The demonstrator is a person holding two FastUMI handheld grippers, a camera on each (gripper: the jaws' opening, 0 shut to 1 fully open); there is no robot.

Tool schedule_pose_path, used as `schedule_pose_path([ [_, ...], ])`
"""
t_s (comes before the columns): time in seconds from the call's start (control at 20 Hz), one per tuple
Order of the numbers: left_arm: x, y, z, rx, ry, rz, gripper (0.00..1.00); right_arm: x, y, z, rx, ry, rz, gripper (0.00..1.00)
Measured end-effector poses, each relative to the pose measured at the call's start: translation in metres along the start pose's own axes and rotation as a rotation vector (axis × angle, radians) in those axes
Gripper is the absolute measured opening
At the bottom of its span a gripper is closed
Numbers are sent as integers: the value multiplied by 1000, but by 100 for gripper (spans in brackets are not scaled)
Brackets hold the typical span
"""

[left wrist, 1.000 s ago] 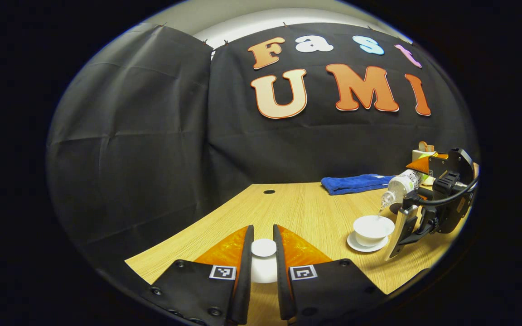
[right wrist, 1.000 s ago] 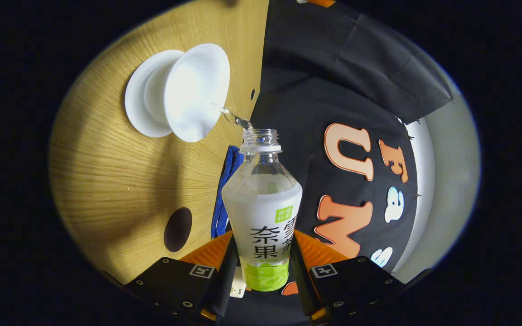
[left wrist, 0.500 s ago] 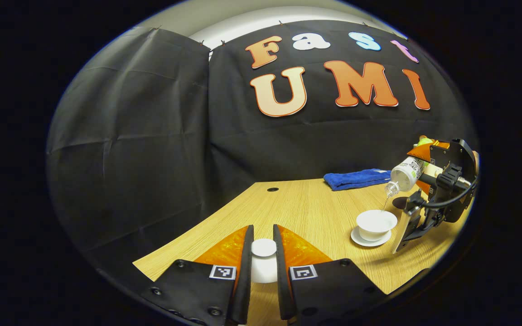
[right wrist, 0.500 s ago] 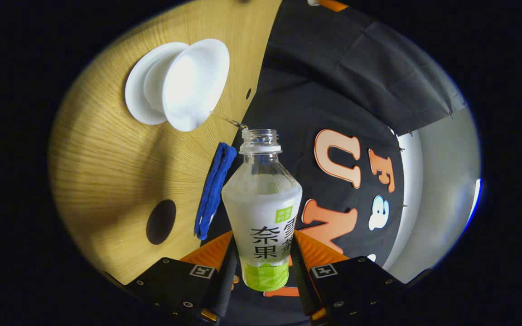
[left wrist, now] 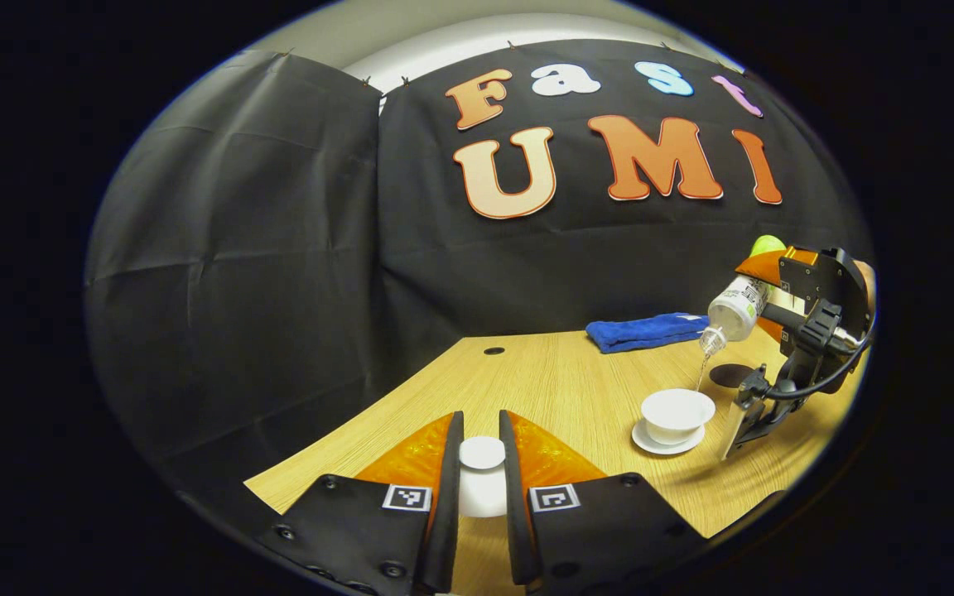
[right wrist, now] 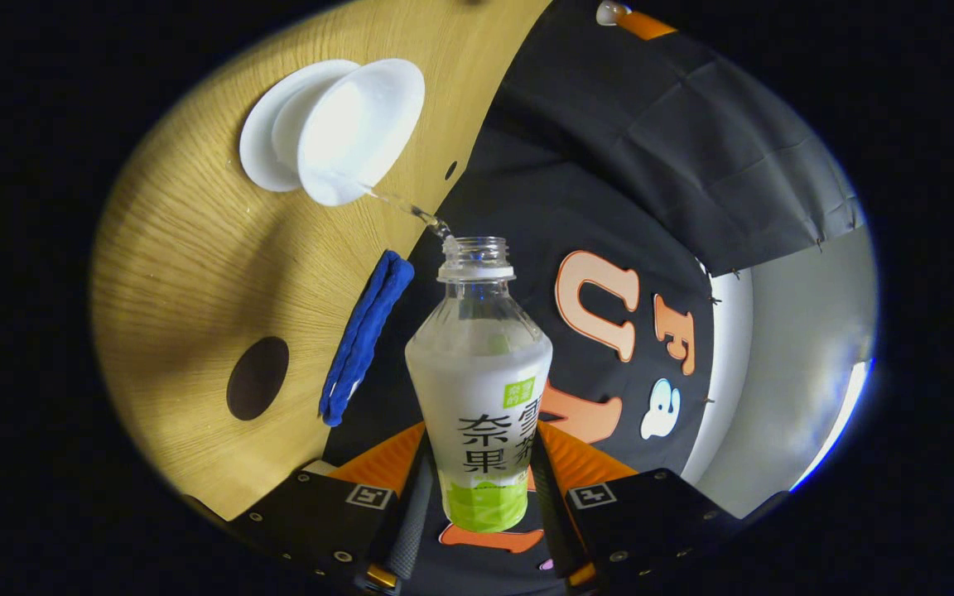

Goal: Open the teacup lid with one hand, grasp the water bottle and pour water into the teacup with the other hand; after pouring, place the water bottle on the coaster and then close the teacup lid.

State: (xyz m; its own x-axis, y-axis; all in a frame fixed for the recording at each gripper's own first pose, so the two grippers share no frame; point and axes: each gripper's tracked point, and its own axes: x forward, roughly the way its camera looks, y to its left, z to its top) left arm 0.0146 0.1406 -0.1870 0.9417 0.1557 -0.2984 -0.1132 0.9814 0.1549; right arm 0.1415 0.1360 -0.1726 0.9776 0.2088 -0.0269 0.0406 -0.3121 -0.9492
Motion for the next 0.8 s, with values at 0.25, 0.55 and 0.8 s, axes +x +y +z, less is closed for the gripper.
schedule_pose_path([
  [0.25, -3, -2, 2, 3, -4, -8, 29, -2, 0, -2, -36, -37, 22, 62],
  [0.55, -2, -7, 9, 7, -14, -22, 29, -3, -6, 6, -110, -71, -20, 59],
  [0.8, -5, -10, 12, 11, -20, -31, 29, -5, -12, 13, -176, -116, -65, 62],
])
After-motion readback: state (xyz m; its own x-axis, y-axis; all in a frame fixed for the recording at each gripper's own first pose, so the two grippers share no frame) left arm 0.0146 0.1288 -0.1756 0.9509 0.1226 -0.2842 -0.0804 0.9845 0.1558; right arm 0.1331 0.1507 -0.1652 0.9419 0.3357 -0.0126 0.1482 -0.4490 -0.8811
